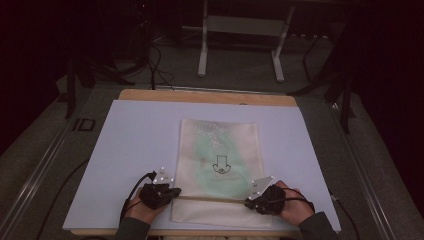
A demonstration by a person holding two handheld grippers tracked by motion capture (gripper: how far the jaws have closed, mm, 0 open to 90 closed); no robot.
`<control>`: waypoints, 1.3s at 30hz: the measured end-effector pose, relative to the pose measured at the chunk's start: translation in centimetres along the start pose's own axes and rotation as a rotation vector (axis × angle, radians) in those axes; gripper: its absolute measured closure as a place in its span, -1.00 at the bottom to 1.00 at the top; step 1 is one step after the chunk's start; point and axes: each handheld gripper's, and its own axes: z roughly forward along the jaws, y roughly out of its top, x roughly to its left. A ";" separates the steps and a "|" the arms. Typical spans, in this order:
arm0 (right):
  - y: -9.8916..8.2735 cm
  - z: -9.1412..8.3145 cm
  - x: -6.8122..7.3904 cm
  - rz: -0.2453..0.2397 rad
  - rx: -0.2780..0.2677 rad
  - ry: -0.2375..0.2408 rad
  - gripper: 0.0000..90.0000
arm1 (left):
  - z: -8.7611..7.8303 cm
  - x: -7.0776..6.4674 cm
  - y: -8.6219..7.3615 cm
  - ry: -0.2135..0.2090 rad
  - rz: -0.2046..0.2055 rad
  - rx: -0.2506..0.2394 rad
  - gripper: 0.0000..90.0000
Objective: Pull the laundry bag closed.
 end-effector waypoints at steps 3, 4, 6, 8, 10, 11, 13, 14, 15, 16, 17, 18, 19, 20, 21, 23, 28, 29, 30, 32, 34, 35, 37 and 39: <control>-0.3 -0.2 -0.1 0.007 0.000 -0.001 0.83 | 0.0 0.0 0.0 -0.003 -0.004 -0.003 0.98; -0.5 -0.3 -0.1 0.009 0.000 -0.002 0.83 | 0.0 0.0 0.0 -0.002 -0.003 -0.002 0.98; -0.9 -0.5 -0.2 0.015 -0.002 -0.003 0.83 | 0.0 0.0 0.0 -0.001 -0.003 -0.002 0.98; -1.2 -0.8 -0.3 0.025 0.001 -0.008 0.83 | 0.0 0.0 0.0 -0.001 -0.003 -0.002 0.98; -1.7 -1.0 -0.4 0.038 -0.003 -0.010 0.83 | 0.0 0.0 0.0 0.000 -0.003 -0.001 0.98; -2.0 -1.2 -0.4 0.044 0.001 -0.013 0.83 | 0.0 0.0 0.0 0.000 -0.002 0.000 0.99; -2.3 -1.3 -0.5 0.049 0.009 -0.022 0.83 | 0.0 0.0 0.0 -0.001 -0.003 -0.001 0.99; -2.9 -1.6 -0.7 0.064 0.004 -0.024 0.83 | 0.0 0.0 0.0 -0.001 -0.003 -0.002 0.98; -3.2 -1.7 -0.8 0.069 -0.001 -0.024 0.83 | 0.0 0.0 0.0 -0.002 -0.003 -0.001 0.98; -3.5 -2.0 -0.8 0.080 -0.004 -0.028 0.83 | 0.0 0.0 0.0 -0.002 -0.003 -0.001 0.98; -3.7 -2.2 -0.9 0.087 -0.012 -0.027 0.83 | 0.0 0.0 0.0 -0.002 -0.003 -0.001 0.98; -4.0 -2.5 -0.9 0.092 -0.021 -0.027 0.83 | 0.0 0.0 0.0 -0.002 -0.003 -0.001 0.98; -4.1 -2.6 -0.9 0.096 -0.023 -0.030 0.83 | 0.0 0.0 0.0 -0.002 -0.003 -0.001 0.98; -4.3 -2.8 -1.0 0.102 -0.025 -0.029 0.83 | 0.0 0.0 0.0 -0.001 -0.003 -0.001 0.98; -4.4 -2.9 -1.0 0.102 -0.025 -0.030 0.83 | 0.0 0.0 0.0 -0.001 -0.001 0.000 0.99; -4.8 -3.0 -1.1 0.114 -0.038 -0.023 0.83 | 0.0 0.0 0.0 -0.002 -0.003 -0.001 0.98; -4.9 -3.0 -1.1 0.119 -0.043 -0.020 0.83 | 0.0 0.0 0.0 -0.004 -0.005 -0.003 0.98; -4.9 -3.0 -1.1 0.122 -0.046 -0.018 0.83 | 0.0 0.1 -0.1 -0.006 -0.004 -0.005 0.98; -5.0 -3.0 -1.1 0.137 -0.066 -0.013 0.81 | 0.0 0.2 -0.1 -0.010 -0.005 -0.008 0.98; -5.1 -3.0 -1.2 0.138 -0.078 -0.009 0.79 | 0.0 0.3 -0.1 -0.019 -0.006 -0.014 0.98; -5.2 -3.1 -1.2 0.153 -0.093 -0.008 0.59 | 0.0 0.3 -0.1 -0.022 -0.007 -0.015 0.96; -5.3 -3.2 -1.3 0.168 -0.114 -0.014 0.56 | 0.0 0.3 -0.1 -0.021 -0.006 -0.016 0.96; -5.5 -3.5 -1.6 0.192 -0.157 -0.016 0.42 | -0.1 0.1 -0.1 -0.013 0.011 -0.016 0.93; -5.6 -3.8 -1.9 0.221 -0.185 -0.038 0.31 | -0.1 -0.1 0.0 0.002 0.039 -0.020 0.90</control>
